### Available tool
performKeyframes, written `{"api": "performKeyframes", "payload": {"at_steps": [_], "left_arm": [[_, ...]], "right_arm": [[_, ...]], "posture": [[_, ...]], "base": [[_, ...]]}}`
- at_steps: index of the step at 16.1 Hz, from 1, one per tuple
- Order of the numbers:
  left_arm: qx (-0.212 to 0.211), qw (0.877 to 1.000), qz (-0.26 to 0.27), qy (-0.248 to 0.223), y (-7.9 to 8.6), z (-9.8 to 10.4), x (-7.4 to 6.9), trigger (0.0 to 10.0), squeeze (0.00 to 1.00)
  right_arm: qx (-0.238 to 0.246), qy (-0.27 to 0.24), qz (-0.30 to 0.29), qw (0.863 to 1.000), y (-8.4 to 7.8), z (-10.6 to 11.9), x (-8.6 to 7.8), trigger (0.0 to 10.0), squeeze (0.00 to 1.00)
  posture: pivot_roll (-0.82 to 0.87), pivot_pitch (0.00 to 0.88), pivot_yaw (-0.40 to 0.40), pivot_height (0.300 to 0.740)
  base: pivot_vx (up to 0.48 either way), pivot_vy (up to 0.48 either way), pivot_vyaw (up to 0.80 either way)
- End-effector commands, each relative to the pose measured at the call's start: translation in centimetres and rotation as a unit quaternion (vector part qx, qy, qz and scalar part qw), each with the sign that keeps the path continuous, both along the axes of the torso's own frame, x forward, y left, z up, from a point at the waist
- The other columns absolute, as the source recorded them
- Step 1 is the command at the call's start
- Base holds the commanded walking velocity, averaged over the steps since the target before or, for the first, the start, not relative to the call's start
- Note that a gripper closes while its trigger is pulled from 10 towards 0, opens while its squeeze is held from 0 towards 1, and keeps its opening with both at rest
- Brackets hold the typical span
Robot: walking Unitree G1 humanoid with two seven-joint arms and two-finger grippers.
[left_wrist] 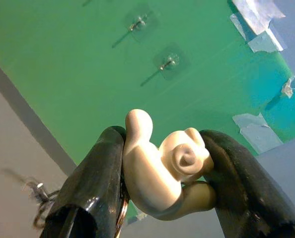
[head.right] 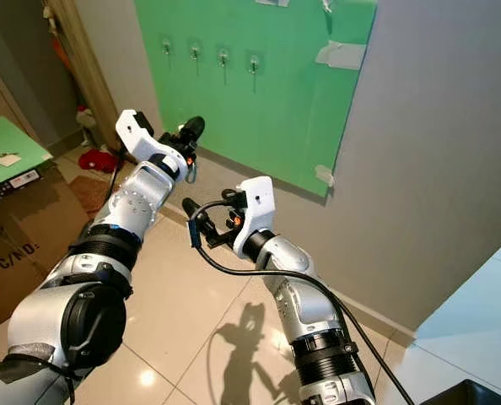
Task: Hang keys on a hook
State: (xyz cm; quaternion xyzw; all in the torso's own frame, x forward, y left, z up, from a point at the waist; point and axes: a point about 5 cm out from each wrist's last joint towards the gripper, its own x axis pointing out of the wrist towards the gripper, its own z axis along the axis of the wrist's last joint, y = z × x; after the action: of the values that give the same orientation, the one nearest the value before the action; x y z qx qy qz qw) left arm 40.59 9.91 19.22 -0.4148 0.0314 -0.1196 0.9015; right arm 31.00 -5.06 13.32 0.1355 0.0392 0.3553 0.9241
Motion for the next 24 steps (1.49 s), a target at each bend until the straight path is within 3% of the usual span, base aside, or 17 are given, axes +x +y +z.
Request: {"api": "performKeyframes", "payload": {"at_steps": [1,5,8,9,11,15,18,19,20,22,23,24], "left_arm": [[0.02,1.0,-0.001,-0.015,0.0,1.0,0.3,0.0,0.0],[0.046,0.999,0.002,-0.02,0.1,1.0,0.5,0.0,0.0],[0.058,0.998,0.0,-0.02,0.5,1.1,0.5,0.0,0.0],[0.121,0.992,-0.022,-0.018,0.3,0.7,0.4,0.0,0.0],[0.266,0.963,-0.015,-0.029,1.0,0.4,0.2,0.0,0.0],[0.285,0.958,0.032,-0.017,3.4,0.1,0.2,0.0,0.0],[0.379,0.921,0.076,-0.05,5.8,-0.3,-0.7,0.0,0.0],[0.391,0.915,0.082,-0.062,6.1,-0.3,-0.9,0.0,0.0],[0.413,0.904,0.078,-0.075,6.7,-1.1,-2.1,0.0,0.0],[0.404,0.908,0.059,-0.089,6.3,-1.4,-3.0,0.0,0.0],[0.37,0.924,0.051,-0.085,5.9,-1.5,-3.4,0.0,0.0],[0.353,0.931,0.044,-0.079,5.8,-1.7,-3.6,0.0,0.0]], "right_arm": [[-0.008,0.0,0.0,1.0,0.1,-0.2,-0.1,10.0,0.0],[-0.032,-0.013,-0.001,0.999,0.2,-0.4,-0.2,10.0,0.0],[-0.045,-0.012,-0.032,0.998,-0.9,-0.9,0.2,10.0,0.0],[-0.049,-0.007,-0.058,0.997,-1.8,-1.3,0.5,10.0,0.0],[-0.068,-0.007,-0.095,0.993,-3.1,-1.9,0.8,10.0,0.0],[-0.105,-0.026,-0.155,0.982,-4.8,-2.3,1.3,10.0,0.0],[-0.141,-0.048,-0.216,0.965,-6.7,-2.6,1.7,10.0,0.0],[-0.142,-0.046,-0.222,0.964,-6.9,-2.7,1.8,10.0,0.0],[-0.138,-0.035,-0.236,0.961,-7.4,-3.1,1.8,10.0,0.0],[-0.137,-0.028,-0.236,0.962,-7.4,-3.4,1.8,10.0,0.0],[-0.136,-0.026,-0.233,0.963,-7.3,-3.6,1.8,10.0,0.0],[-0.132,-0.027,-0.232,0.963,-7.2,-3.7,1.8,10.0,0.0]], "posture": [[-0.13,0.0,0.079,0.74],[-0.13,0.0,0.083,0.74],[-0.13,0.0,0.082,0.74],[-0.13,0.0,0.083,0.74],[-0.12,0.0,0.083,0.74],[-0.12,0.0,0.081,0.74],[-0.12,0.0,0.084,0.74],[-0.12,0.0,0.083,0.74],[-0.11,0.0,0.072,0.74],[-0.1,0.0,0.064,0.74],[-0.09,0.0,0.055,0.74],[-0.08,0.0,0.05,0.74]], "base": [[0.0,0.0,0.0],[0.0,0.0,0.0],[0.0,0.0,0.0],[0.0,0.0,0.0],[0.0,0.0,0.0],[0.0,0.0,0.0],[0.0,0.0,0.0],[0.0,0.0,0.0],[0.0,0.0,0.0],[0.0,0.0,0.0],[0.0,0.0,0.0],[-0.319,0.364,0.0]]}}
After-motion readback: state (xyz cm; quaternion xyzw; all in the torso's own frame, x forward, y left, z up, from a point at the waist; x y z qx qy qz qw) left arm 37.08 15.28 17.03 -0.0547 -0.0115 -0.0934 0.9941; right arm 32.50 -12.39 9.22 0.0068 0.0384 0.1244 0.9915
